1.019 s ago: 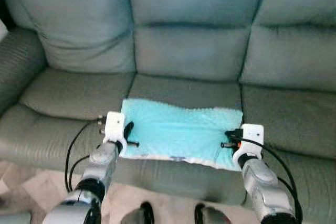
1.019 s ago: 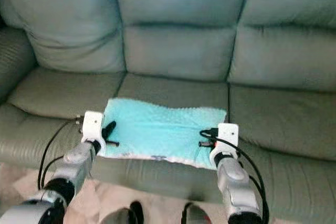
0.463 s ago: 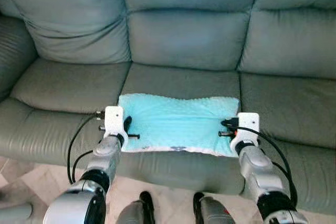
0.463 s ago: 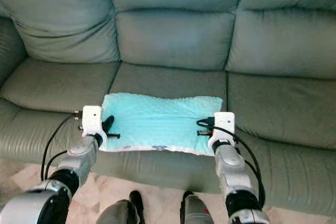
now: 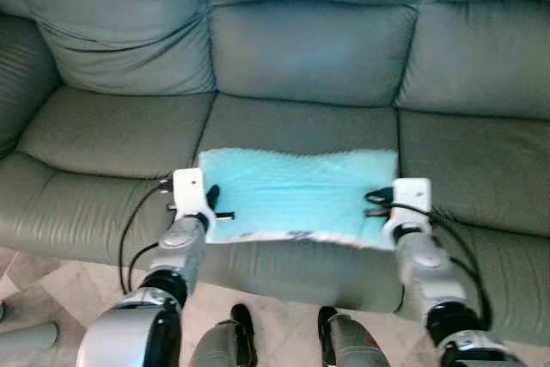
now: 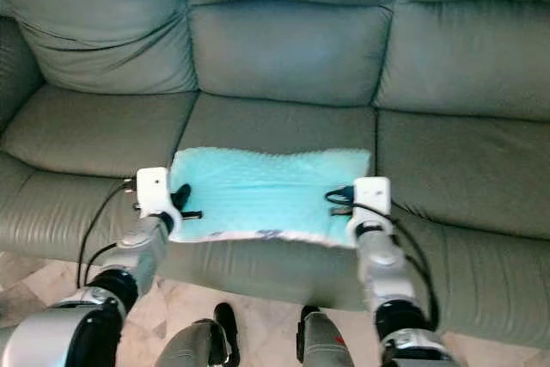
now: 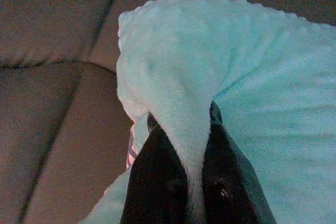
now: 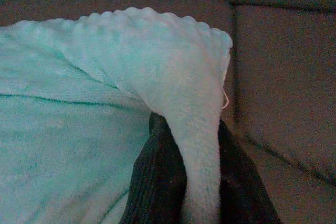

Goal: Move the pillow to the sofa

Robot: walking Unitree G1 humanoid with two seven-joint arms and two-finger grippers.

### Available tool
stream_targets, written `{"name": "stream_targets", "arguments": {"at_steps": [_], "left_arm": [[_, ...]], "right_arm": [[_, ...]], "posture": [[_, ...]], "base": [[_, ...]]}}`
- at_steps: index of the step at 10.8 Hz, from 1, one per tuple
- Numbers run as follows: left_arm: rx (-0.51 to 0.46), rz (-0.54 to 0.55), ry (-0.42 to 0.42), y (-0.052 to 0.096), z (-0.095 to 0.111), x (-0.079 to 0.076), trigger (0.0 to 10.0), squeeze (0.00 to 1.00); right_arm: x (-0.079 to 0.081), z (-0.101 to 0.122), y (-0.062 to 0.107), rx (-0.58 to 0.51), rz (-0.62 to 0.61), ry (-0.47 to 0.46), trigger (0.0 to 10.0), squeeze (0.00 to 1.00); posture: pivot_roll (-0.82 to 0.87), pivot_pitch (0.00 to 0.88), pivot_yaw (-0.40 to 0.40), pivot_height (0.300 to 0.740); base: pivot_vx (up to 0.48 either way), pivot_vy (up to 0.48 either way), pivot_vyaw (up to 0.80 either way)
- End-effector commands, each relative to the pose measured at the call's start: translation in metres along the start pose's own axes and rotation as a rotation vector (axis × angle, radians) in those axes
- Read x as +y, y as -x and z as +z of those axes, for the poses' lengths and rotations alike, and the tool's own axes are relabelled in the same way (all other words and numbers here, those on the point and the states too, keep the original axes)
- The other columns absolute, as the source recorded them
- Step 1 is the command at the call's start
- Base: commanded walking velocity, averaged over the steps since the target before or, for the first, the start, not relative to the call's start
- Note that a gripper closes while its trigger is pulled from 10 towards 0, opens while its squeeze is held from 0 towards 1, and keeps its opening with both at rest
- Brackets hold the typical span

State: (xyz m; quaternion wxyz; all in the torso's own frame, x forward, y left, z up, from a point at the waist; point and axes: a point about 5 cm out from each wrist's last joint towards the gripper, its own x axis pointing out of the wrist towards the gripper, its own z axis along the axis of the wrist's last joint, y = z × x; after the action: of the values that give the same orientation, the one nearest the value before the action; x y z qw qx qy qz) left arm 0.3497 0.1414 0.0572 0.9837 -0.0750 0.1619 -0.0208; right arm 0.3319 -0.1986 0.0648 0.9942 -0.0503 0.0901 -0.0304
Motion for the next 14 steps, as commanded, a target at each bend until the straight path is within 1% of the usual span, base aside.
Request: {"name": "stream_targets", "arguments": {"at_steps": [1,2,3,4,5,6,7,8,9,10,11,12,13,14], "left_arm": [[0.041,0.050,0.022,0.003,-0.009,0.011,10.0,0.00],[0.043,0.027,0.020,0.002,-0.010,0.003,10.0,0.00],[0.046,0.024,0.018,0.002,-0.010,0.000,10.0,0.00],[0.047,0.026,0.019,0.001,-0.009,-0.001,10.0,0.00],[0.042,0.035,0.017,0.001,-0.006,0.001,10.0,0.00],[0.034,0.064,0.023,-0.001,-0.001,0.007,10.0,0.00],[0.032,0.079,0.009,-0.001,0.002,0.011,10.0,0.00],[0.024,0.091,0.018,-0.003,0.008,0.014,10.0,0.00],[0.020,0.094,0.014,-0.004,0.012,0.014,10.0,0.00],[0.006,0.098,0.015,-0.006,0.022,0.014,10.0,0.00],[-0.007,0.091,0.015,-0.008,0.028,0.012,10.0,0.00],[-0.012,0.087,0.026,-0.009,0.031,0.010,10.0,0.00],[-0.016,0.067,0.049,-0.010,0.032,0.008,10.0,0.10],[-0.013,0.066,0.057,-0.009,0.031,0.007,10.0,1.00]], "right_arm": [[-0.018,-0.008,0.006,0.008,-0.074,0.005,10.0,0.00],[-0.029,-0.011,0.010,0.009,-0.096,0.010,10.0,0.00],[-0.033,-0.017,0.013,0.028,-0.103,-0.004,10.0,0.00],[-0.032,-0.019,0.013,0.034,-0.097,-0.016,10.0,0.00],[-0.027,-0.018,0.013,0.027,-0.077,-0.025,10.0,0.00],[-0.012,-0.016,0.010,0.007,-0.022,-0.034,10.0,0.00],[-0.006,-0.014,0.009,-0.002,-0.003,-0.032,10.0,0.00],[-0.001,-0.011,0.006,-0.007,0.010,-0.042,10.0,0.00],[0.003,-0.008,0.004,-0.018,0.025,-0.055,10.0,0.00],[0.010,-0.002,0.001,-0.032,0.039,-0.051,10.0,0.00],[0.011,-0.001,0.001,-0.036,0.041,-0.044,10.0,0.00],[0.011,-0.003,0.001,-0.033,0.044,-0.064,10.0,0.00],[0.010,-0.006,0.003,-0.032,0.051,-0.075,10.0,1.00],[0.012,-0.009,0.004,-0.028,0.063,-0.086,10.0,1.00]], "posture": [[-0.15,0.363,0.114,0.740],[-0.16,0.363,0.115,0.740],[-0.17,0.362,0.115,0.740],[-0.17,0.362,0.116,0.740],[-0.17,0.361,0.117,0.740],[-0.18,0.360,0.116,0.740],[-0.18,0.361,0.114,0.740],[-0.19,0.364,0.113,0.740],[-0.19,0.366,0.111,0.740],[-0.19,0.370,0.109,0.740],[-0.19,0.376,0.108,0.740],[-0.19,0.379,0.108,0.740],[-0.19,0.382,0.109,0.740],[-0.19,0.384,0.109,0.740]], "base": [[0.000,0.000,0.00],[0.000,0.000,0.00],[0.000,0.000,0.00],[0.000,0.000,0.00],[0.000,0.000,0.00],[0.000,0.000,0.00],[0.000,0.000,0.00],[0.000,0.000,0.00],[0.000,0.000,0.00],[0.000,0.000,0.00],[0.000,0.000,0.00],[0.000,0.000,0.00],[0.000,0.000,0.00],[0.000,0.000,0.00]]}}
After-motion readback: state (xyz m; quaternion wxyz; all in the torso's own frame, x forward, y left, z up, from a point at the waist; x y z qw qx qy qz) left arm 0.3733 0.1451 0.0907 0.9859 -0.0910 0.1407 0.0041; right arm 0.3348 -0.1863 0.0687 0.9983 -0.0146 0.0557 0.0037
